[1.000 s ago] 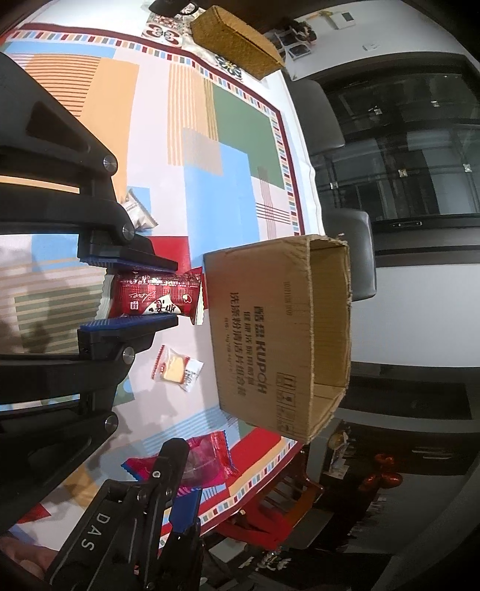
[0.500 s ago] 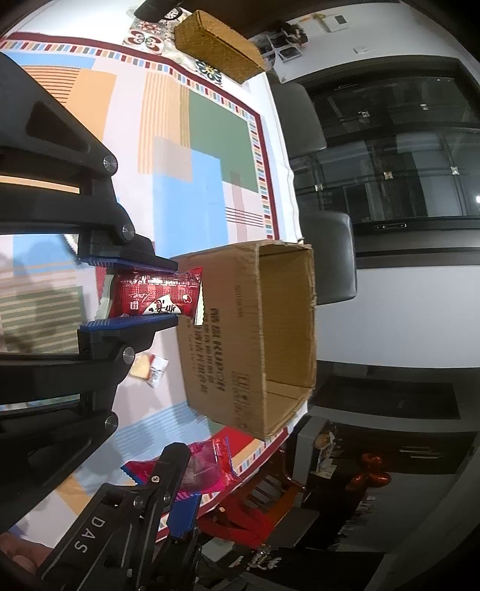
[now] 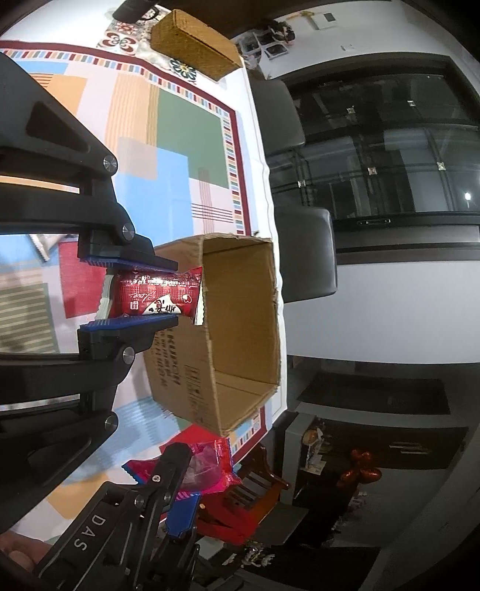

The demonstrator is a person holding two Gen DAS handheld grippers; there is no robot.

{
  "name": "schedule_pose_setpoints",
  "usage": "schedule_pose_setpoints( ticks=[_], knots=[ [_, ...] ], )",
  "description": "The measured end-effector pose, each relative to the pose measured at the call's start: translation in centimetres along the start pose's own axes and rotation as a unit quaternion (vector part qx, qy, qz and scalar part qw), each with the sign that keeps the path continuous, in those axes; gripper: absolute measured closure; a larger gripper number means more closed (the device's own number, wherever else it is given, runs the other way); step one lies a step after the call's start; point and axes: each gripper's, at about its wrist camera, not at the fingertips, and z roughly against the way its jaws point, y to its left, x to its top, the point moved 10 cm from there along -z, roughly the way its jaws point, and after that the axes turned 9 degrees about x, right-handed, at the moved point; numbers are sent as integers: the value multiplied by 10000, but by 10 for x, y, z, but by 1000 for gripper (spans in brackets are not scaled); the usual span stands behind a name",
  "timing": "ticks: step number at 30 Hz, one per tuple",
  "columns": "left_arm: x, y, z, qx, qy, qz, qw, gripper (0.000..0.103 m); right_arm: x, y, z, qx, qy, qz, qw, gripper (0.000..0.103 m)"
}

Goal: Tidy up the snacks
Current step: 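Carry the pastry bag and red chocolate over the cardboard box with both tools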

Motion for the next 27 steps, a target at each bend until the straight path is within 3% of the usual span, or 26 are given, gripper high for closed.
schedule_pose_setpoints(
  ticks=[27],
  knots=[
    [54, -4, -44, -114, -161, -85, 9998, 81, 65, -12, -23, -142, -318, 47, 9994, 69]
  ],
)
